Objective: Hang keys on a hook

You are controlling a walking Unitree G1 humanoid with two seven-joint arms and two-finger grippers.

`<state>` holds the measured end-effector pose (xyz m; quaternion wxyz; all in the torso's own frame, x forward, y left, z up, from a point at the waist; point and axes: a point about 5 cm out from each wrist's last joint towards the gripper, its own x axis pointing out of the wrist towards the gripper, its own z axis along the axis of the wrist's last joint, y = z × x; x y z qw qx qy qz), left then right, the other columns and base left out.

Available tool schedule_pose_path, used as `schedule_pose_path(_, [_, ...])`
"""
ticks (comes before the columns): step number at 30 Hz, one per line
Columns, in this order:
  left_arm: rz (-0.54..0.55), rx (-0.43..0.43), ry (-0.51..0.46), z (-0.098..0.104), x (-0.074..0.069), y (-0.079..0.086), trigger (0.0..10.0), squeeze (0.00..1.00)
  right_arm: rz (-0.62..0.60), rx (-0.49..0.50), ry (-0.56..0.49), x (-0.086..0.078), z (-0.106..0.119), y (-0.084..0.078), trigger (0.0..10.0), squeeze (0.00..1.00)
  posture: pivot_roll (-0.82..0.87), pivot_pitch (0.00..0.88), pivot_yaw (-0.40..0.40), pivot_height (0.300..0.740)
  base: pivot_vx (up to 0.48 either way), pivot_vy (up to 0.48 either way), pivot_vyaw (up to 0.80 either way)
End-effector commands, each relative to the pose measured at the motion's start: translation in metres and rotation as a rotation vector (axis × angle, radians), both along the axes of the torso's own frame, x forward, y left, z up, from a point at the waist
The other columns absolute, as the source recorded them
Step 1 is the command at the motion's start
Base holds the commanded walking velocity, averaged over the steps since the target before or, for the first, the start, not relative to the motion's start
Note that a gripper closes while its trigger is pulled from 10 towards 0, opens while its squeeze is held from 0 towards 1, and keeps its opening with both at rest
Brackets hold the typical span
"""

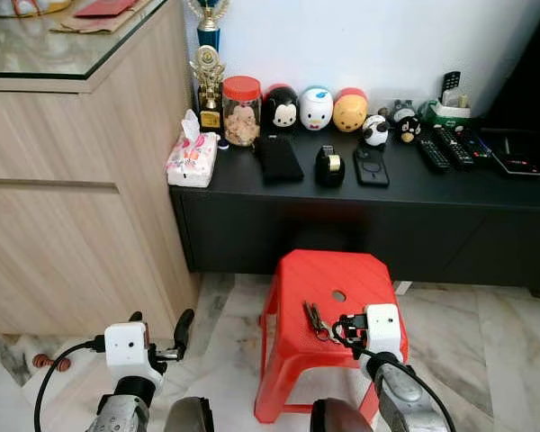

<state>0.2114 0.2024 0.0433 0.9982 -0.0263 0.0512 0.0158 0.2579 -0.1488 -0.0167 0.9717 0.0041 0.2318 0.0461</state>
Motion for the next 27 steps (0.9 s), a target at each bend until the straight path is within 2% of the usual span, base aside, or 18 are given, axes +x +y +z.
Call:
schedule_pose_path(1, [-0.012, 0.001, 0.002, 0.0009, -0.0007, -0.0020, 10.0, 0.00, -0.008, 0.000, 0.000, 0.0025, 0.0014, -0.0032, 10.0, 0.00, 0.06, 0.036, -0.077, 0.616, 0.000, 0.000, 0.00])
schedule_pose_path(13, [-0.014, 0.005, 0.003, 0.0008, -0.0012, -0.0015, 10.0, 0.00, 0.001, 0.008, -0.003, 0.0029, 0.0017, -0.0007, 10.0, 0.00, 0.06, 0.034, -0.078, 0.616, 0.000, 0.000, 0.00])
schedule_pose_path(27, [-0.021, 0.008, 0.003, 0.0006, -0.0024, -0.0017, 10.0, 0.00, 0.002, 0.010, 0.000, 0.0027, 0.0009, -0.0009, 10.0, 0.00, 0.06, 0.036, -0.077, 0.616, 0.288, 0.000, 0.00])
